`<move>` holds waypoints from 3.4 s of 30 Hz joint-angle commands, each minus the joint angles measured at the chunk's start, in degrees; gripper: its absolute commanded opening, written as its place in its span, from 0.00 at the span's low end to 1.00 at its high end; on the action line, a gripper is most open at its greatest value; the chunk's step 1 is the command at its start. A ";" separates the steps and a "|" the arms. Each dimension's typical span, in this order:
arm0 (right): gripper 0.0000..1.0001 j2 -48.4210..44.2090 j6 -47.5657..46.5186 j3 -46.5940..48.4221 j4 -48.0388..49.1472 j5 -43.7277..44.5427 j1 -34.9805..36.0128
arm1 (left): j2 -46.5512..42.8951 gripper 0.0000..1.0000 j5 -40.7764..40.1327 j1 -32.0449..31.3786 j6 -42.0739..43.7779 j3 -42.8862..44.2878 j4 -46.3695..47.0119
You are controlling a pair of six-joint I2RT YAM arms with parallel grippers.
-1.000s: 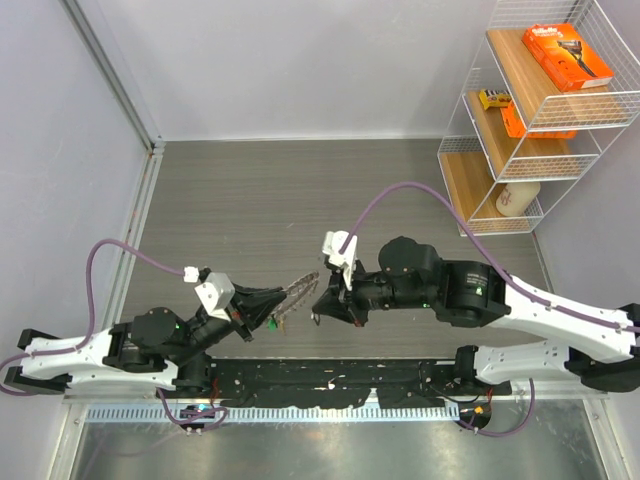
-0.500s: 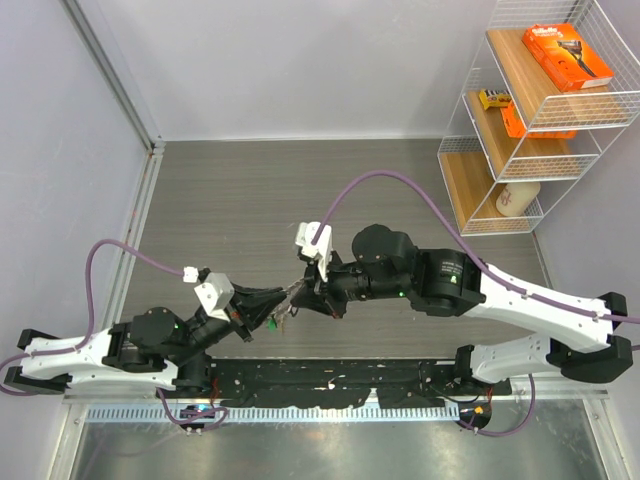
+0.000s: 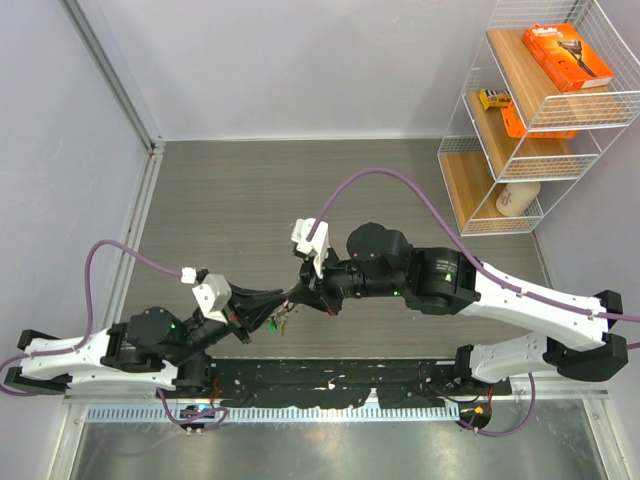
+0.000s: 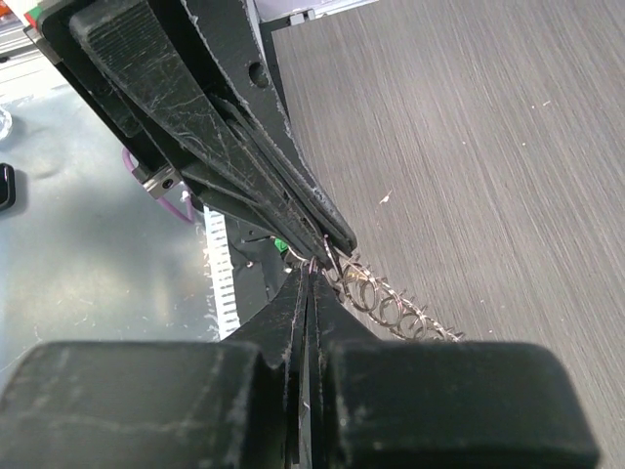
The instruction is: Put the keys on the keyring
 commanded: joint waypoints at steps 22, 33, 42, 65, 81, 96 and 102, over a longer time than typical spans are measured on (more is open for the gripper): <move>0.05 -2.13 3.53 -1.61 4.58 2.68 -1.69 | -3.68 0.00 5.41 -0.28 1.03 -0.19 8.38; 0.32 -7.84 4.06 -5.05 5.73 2.50 -1.86 | -4.13 0.00 6.38 -0.28 1.11 -0.63 10.30; 0.39 -6.36 -2.78 1.19 -0.42 -1.53 -1.34 | -2.46 0.00 5.94 -0.28 -0.90 -0.02 11.45; 0.40 -1.26 -21.78 7.52 -6.93 4.70 9.56 | -2.89 0.00 8.75 -0.28 -3.28 0.42 11.10; 0.42 -1.87 -23.71 8.58 -3.42 5.14 10.71 | -4.21 0.00 10.94 -0.28 -3.54 -0.28 10.93; 0.43 -0.12 -24.33 9.63 -2.00 6.55 10.71 | -5.00 0.00 13.06 -0.28 -3.89 -0.72 11.80; 0.43 0.41 -24.33 9.28 -1.83 6.55 10.71 | -5.18 0.00 13.50 -0.28 -4.16 -0.72 11.89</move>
